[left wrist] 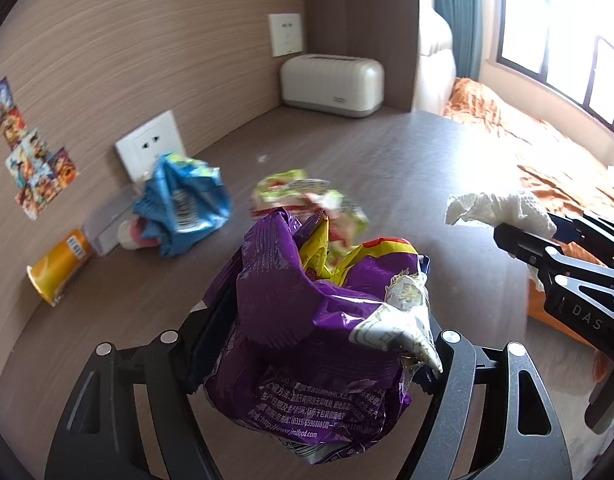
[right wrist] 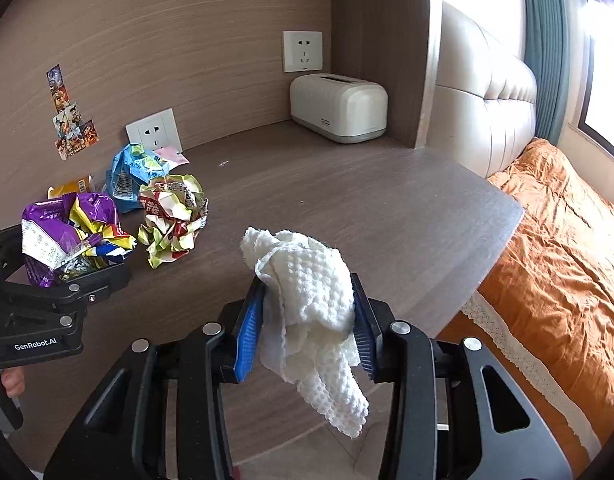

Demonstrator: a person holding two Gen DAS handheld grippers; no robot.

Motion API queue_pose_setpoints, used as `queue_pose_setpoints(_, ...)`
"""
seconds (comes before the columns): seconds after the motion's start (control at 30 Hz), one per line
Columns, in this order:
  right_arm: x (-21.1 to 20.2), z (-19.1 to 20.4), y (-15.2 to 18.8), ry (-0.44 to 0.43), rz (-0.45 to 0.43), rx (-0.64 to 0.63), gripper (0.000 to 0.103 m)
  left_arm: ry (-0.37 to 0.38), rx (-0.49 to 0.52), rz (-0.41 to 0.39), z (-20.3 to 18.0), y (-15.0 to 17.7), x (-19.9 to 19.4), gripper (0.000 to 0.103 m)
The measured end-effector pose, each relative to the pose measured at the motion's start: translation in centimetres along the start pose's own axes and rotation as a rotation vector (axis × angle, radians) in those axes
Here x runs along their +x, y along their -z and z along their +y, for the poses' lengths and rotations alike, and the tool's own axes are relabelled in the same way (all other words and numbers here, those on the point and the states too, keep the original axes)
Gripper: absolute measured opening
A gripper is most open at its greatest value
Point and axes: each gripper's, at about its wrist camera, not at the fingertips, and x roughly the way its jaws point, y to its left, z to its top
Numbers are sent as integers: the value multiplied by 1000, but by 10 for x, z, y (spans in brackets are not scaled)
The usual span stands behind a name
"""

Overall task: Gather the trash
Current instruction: 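Carry the purple bag and white tissue with both grippers over the white bin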

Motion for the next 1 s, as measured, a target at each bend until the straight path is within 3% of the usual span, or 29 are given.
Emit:
queue_pose_setpoints(0.6,-72,-121,77,205,45,174,42,261,193,9,-167,-3,1,73)
queue_pose_setpoints(1.0,-85,-187,131,285,109,260,42,403,310,76,-263,19,39,73)
